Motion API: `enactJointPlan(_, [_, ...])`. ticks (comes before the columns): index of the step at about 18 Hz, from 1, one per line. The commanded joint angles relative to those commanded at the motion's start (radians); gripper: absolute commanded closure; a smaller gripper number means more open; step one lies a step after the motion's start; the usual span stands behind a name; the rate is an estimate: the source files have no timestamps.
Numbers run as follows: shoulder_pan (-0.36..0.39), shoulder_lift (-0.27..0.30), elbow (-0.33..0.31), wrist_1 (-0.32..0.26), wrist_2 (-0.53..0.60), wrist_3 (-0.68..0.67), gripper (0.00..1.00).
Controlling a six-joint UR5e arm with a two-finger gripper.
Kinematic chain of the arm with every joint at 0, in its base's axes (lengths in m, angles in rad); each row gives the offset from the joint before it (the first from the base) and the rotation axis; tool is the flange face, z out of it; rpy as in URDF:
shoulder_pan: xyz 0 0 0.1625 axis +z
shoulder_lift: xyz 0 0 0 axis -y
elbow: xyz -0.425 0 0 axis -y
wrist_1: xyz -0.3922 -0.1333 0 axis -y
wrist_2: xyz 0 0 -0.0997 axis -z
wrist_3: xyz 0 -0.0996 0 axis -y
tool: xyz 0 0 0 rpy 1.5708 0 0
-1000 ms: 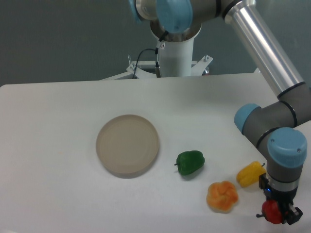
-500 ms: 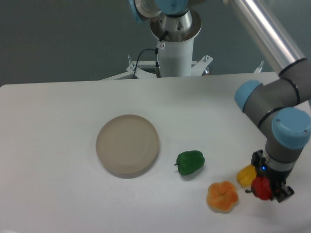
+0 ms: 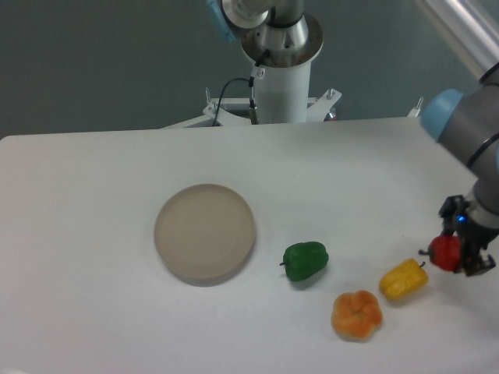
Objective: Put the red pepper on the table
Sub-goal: 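Carry the red pepper away from the yellow pepper across the table, then lower the red pepper onto the table surface beside the gripper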
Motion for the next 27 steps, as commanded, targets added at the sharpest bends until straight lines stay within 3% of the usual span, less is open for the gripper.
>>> enactJointPlan(6, [0.006, 0.043, -0.092, 0.002, 0.011, 0.013, 0.64])
enactJointPlan(11, [-0.003, 0.117, -0.239, 0.029, 0.015, 0.016, 0.64])
enactJointPlan(16, [-0.006, 0.137, -0.302, 0.077, 0.011, -0.001, 0.64])
enactJointPlan(27, [-0.004, 0.157, -0.37, 0.089, -0.014, -0.135, 0.64])
